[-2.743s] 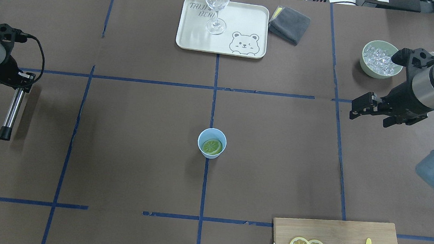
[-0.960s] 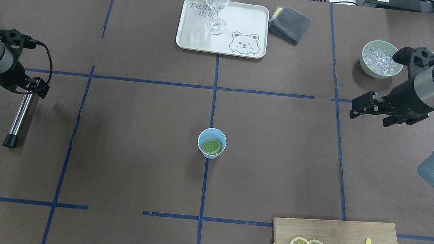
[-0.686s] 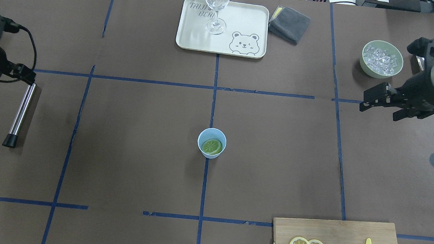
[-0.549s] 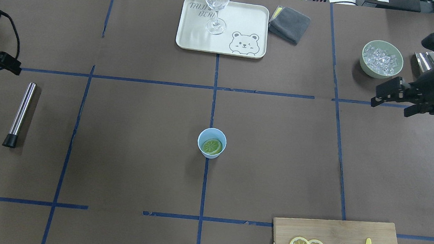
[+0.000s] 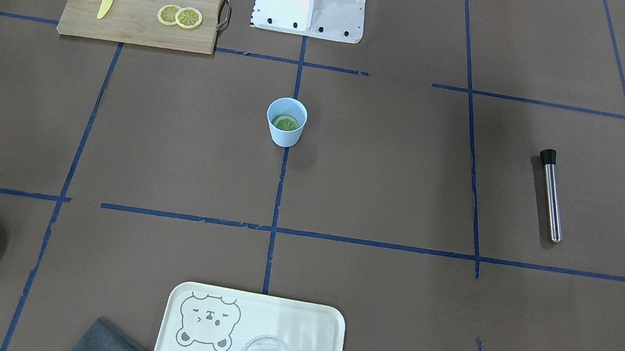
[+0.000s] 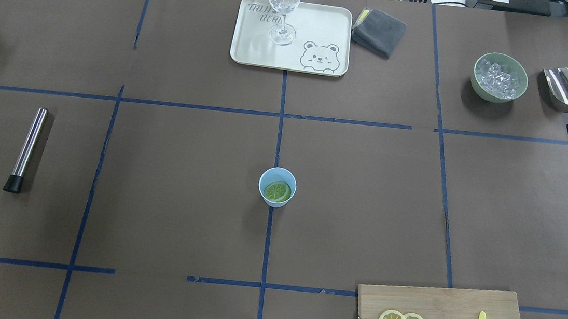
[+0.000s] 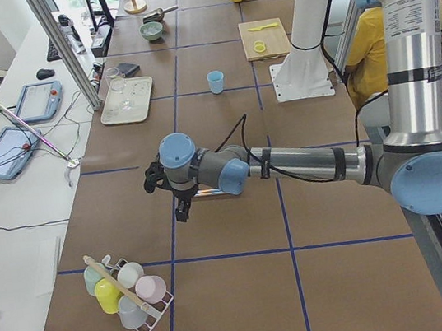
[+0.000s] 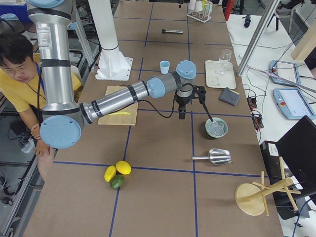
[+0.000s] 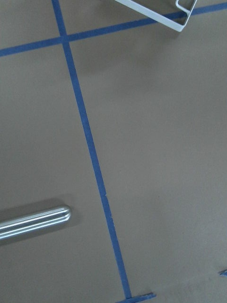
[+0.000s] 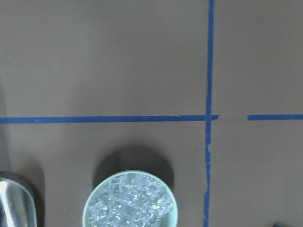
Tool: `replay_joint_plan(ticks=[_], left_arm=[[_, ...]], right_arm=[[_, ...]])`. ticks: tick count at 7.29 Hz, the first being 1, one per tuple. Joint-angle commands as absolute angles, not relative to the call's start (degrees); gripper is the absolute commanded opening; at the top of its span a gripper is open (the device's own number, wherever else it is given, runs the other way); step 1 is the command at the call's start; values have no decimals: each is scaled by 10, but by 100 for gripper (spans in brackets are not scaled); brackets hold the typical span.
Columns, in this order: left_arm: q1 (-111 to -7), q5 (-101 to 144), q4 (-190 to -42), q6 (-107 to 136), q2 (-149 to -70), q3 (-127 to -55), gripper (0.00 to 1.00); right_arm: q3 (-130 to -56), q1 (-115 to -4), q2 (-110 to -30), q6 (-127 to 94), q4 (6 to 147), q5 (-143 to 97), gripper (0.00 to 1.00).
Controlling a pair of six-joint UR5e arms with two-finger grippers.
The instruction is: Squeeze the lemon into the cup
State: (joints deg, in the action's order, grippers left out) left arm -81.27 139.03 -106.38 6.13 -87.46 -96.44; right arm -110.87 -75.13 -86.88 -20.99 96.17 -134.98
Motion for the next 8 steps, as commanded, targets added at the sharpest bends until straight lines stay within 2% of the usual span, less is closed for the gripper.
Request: replay_joint_plan(ticks=[1, 4, 5, 8], left_arm=[[-892, 1405, -1063, -23, -859, -924, 100], [-931, 1308, -1015, -64, -855, -960, 100], [-934, 1324, -959, -50, -865, -962, 100], [-933, 1384, -957, 49, -854, -977, 100]], right_arm=[[-1106, -814, -881, -53, 1054, -1350, 100], [-1099, -815, -886, -44, 1070, -1347, 100], [-1095, -815, -884, -44, 1068, -1349, 100], [-1092, -811, -886, -42, 1066, -1350, 100]])
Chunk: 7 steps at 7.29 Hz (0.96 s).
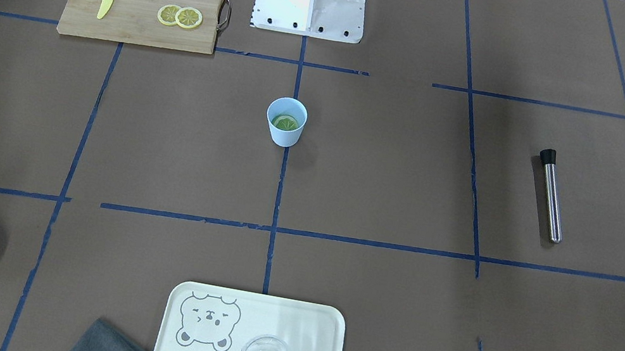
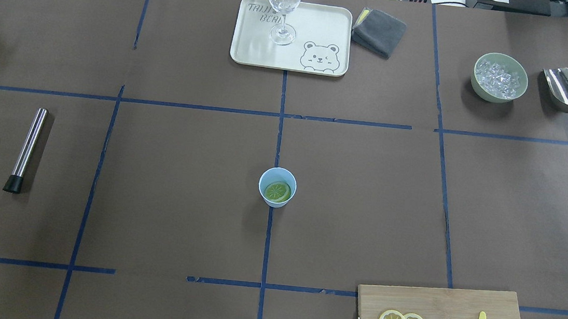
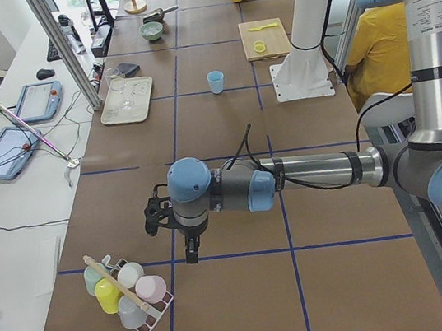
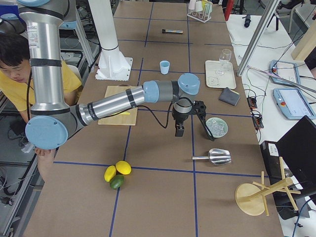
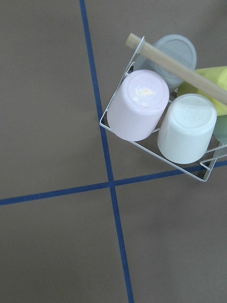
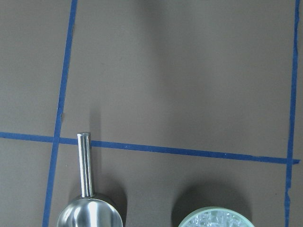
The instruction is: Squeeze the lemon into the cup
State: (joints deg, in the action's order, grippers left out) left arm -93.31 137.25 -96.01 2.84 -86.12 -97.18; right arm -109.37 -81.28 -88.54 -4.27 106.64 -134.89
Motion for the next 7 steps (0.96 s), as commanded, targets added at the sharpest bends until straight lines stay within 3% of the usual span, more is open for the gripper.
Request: replay_joint_plan(ticks=[1, 7], left_arm=[[-922, 1371, -955, 42, -853, -995, 100], [-911, 1319, -756, -68, -841, -1036, 100]], right_arm=[[-1089, -811, -888, -42, 1065, -1350, 100], [-1063, -806, -890, -43, 1062, -1361, 100]])
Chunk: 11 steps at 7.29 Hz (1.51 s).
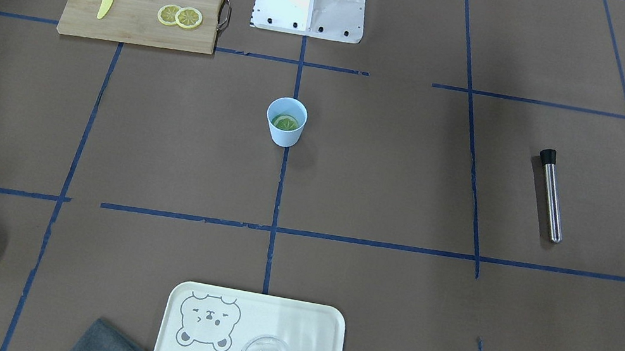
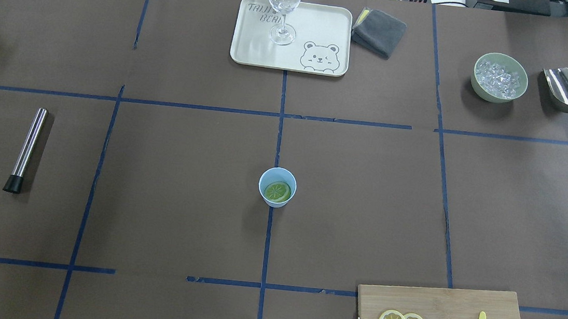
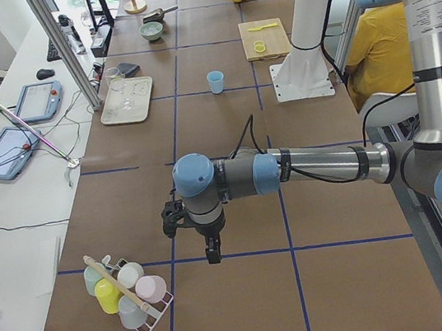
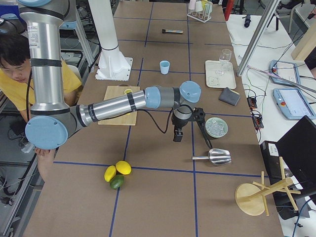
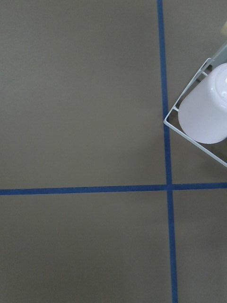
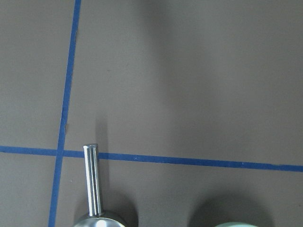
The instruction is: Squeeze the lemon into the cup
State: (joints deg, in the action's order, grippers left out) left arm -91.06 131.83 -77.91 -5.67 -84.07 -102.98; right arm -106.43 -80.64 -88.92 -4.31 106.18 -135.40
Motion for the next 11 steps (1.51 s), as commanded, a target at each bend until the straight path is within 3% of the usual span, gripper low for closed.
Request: replay_joint_plan(ticks=[1, 5, 11], left_arm=[[-910, 1318, -758, -82, -840, -1028, 100], [-908, 1339, -876, -84, -832, -1020, 100], [-904, 1339, -876, -82, -853, -988, 100]], right_arm=[[-1066, -806, -889, -43, 1062, -1362, 100], [-1071, -806, -889, -43, 1060, -1361, 100], [-1067, -806, -890, -44, 1045, -1362, 100]])
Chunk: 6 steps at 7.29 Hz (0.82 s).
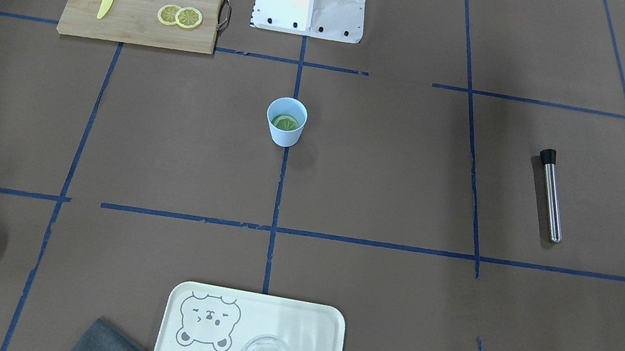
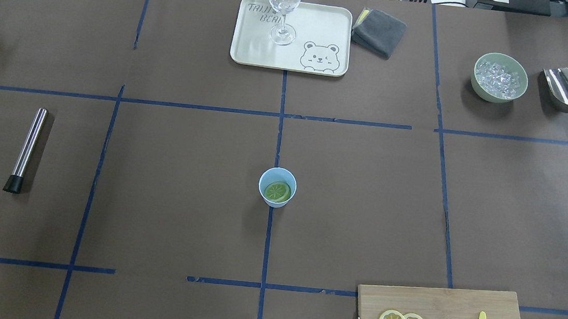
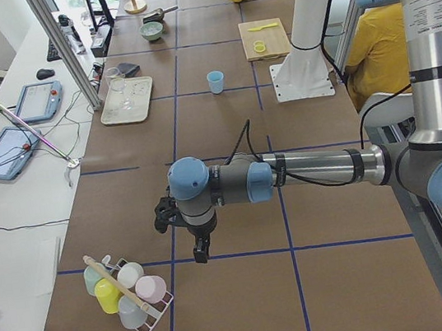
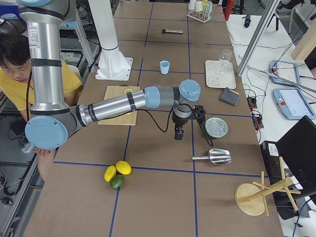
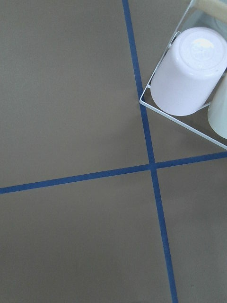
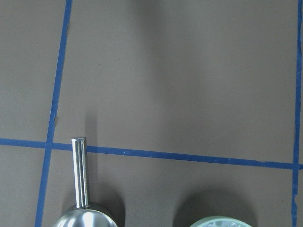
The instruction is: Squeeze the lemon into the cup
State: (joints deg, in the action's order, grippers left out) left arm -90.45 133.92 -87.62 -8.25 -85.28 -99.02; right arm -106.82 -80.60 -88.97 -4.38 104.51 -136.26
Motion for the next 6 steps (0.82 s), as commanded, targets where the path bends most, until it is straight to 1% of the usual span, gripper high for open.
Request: replay_joint_plan(ticks=[1, 3, 5, 6], left_arm=[[-904, 1339, -877, -82, -850, -987, 100], [-904, 1339, -878, -82, -851, -986, 100], [-904, 1339, -878, -83, -851, -984, 100], [-904, 1339, -879, -82, -851, -984, 100]], right_arm=[[-1068, -807, -895, -43, 1045, -1361, 100], [-1056, -828, -934, 4, 1029, -1354, 100], [-1008, -857, -934, 78, 1028, -1354, 100], [-1005, -861, -935, 80, 1028, -1354, 100]])
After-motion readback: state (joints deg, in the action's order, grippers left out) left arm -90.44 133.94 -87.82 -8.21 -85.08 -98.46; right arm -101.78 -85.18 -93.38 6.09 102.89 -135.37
